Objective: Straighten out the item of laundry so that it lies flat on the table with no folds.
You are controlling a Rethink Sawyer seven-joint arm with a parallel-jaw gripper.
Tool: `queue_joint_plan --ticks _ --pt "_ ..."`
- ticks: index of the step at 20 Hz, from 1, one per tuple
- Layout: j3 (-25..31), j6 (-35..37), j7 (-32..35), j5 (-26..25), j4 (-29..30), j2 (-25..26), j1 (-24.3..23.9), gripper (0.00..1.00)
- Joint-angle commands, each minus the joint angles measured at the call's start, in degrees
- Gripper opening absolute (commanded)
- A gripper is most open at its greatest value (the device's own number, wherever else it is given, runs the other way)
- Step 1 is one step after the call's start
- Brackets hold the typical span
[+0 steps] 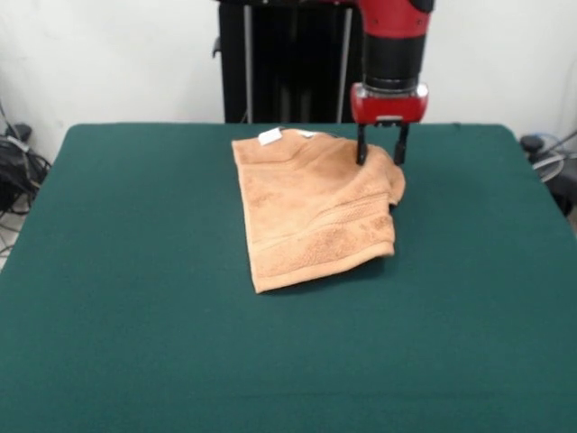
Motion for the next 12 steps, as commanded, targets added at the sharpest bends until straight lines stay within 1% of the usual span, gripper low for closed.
queue_joint_plan --ticks 1,12 --pt "-0.6 -0.4 10.5 0.4 -6.6 2.2 -2.5 1.0" --pt "0.6 1.6 9.7 -0.4 -6.3 0.2 -5.1 1.0"
